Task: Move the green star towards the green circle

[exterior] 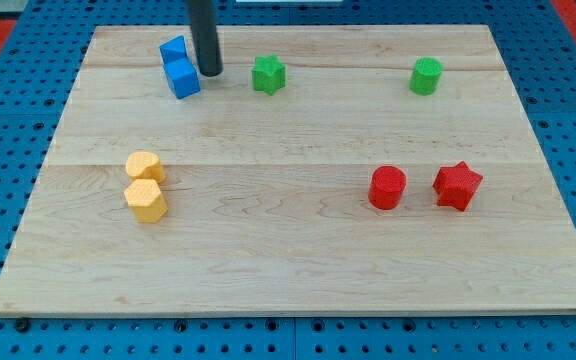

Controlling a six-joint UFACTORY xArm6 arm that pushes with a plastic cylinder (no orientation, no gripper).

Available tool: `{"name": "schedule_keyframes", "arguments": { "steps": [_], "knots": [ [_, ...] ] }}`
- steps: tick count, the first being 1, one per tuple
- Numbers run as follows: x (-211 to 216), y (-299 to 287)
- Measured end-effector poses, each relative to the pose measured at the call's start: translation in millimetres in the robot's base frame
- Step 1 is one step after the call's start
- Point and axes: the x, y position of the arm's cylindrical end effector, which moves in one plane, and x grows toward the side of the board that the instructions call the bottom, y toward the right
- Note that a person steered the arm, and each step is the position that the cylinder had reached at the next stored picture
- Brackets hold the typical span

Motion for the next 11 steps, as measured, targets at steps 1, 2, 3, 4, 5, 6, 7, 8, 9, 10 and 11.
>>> {"name": "schedule_keyframes", "arguments": {
  "steps": [1, 2, 3, 4, 5, 6, 7, 8, 9, 10, 11],
  "knots": [
    [0.0, 51.5],
    [0.0, 80.7],
    [0.0, 78.1],
    [3.9, 66.8],
    [14.6, 66.8],
    [14.6, 66.8],
    [14.9, 85.3],
    [15.0, 132.2],
    [15.0, 154.5],
    [15.0, 154.5],
    [15.0, 166.5]
  ]
}}
